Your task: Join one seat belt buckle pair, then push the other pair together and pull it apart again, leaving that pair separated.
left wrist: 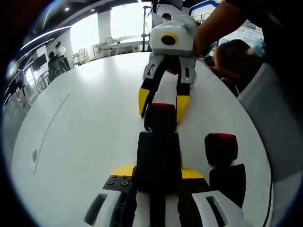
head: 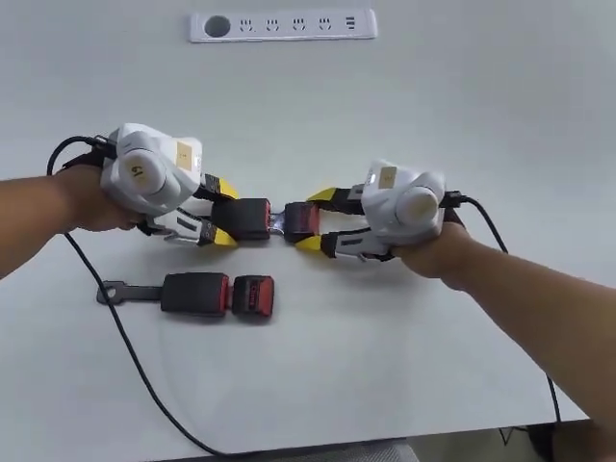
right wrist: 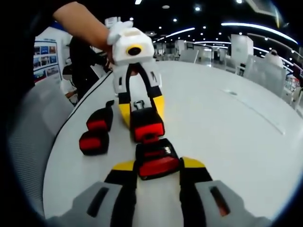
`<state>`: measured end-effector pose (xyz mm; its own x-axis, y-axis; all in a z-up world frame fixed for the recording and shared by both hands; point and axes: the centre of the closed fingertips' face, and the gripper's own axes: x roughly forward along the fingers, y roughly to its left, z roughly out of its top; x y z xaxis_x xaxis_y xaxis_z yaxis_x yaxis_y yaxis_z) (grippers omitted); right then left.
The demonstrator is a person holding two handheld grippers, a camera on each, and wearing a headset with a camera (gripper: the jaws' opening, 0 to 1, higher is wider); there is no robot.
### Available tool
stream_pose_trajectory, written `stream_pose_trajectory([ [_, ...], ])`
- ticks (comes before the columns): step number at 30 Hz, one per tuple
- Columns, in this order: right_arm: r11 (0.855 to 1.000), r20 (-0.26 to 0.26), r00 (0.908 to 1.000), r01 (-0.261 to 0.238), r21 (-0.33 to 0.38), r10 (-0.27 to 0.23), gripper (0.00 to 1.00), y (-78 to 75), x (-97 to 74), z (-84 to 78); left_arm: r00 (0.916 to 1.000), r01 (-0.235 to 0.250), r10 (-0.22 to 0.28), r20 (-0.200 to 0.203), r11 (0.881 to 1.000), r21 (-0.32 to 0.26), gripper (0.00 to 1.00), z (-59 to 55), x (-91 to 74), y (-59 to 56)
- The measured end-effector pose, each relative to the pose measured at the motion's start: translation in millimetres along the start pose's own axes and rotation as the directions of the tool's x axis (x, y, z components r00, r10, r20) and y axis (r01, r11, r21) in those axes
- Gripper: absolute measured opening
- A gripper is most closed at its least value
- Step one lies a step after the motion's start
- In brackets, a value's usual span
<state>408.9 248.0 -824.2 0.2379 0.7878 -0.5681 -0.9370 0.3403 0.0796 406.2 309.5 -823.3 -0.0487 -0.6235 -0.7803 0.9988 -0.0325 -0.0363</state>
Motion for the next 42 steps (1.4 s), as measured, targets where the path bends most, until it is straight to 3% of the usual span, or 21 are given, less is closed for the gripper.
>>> stream_pose_trajectory([
  [26, 0.999, -0.064, 0.9971, 0.043, 0.005, -0.042, 0.35, 0.5, 8.2, 0.7, 0.9996, 0.009, -0.008, -0.026, 1.0, 0.026, 0.33, -0.7, 0.8, 0.9],
  [42, 0.998, -0.077, 0.9951, 0.063, 0.012, -0.062, 0.35, 0.9, 8.0, 0.3, 0.9995, 0.009, -0.008, -0.03, 1.0, 0.025, 0.33, -0.3, 1.1, 1.3],
])
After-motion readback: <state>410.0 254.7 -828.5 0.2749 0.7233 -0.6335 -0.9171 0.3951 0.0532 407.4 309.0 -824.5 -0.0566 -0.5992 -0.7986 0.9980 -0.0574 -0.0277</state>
